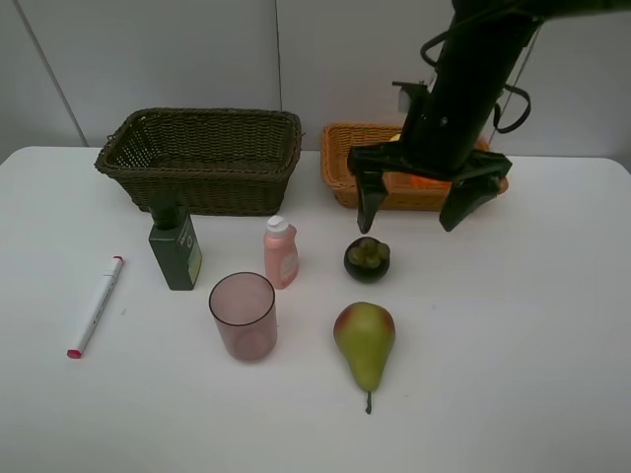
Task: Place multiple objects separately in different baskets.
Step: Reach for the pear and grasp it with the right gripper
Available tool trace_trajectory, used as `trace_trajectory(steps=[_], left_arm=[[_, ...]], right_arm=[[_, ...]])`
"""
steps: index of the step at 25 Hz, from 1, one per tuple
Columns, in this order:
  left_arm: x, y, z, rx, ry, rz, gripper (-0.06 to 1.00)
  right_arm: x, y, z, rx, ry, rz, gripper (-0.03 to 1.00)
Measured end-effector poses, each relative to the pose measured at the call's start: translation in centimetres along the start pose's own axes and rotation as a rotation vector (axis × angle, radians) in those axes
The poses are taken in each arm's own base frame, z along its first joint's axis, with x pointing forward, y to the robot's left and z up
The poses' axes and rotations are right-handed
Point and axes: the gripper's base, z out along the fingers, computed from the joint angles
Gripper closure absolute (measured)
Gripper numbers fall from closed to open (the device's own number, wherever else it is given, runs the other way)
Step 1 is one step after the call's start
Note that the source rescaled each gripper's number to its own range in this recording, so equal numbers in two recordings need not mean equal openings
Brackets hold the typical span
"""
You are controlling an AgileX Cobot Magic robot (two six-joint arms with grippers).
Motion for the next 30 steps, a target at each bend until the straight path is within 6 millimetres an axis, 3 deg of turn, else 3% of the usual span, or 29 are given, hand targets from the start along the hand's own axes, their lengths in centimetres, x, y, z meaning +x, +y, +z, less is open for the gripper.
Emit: trace_trajectory(steps=[7, 17, 25, 30], left_arm=[[0.0, 0.0, 0.0, 0.000, 0.000, 0.000, -0.05], [0.0, 0.0, 0.0, 0.000, 0.000, 0.000, -0.05], [0.0, 0.0, 0.0, 0.000, 0.000, 0.000, -0.05], [0.0, 0.0, 0.0, 0.000, 0.000, 0.000, -0.05]], right_arm=[[3.6, 1.5, 1.7, -0.033, -0.125, -0.019, -0.03], [7.9, 3.1, 6.0, -0.061, -0.082, -0.047, -0.03], [8.2, 4.4, 6.4, -0.098, -0.123, -0.071, -0.03], [8.0, 4.5, 8.3, -0.072, -0.078, -0.069, -0.03]])
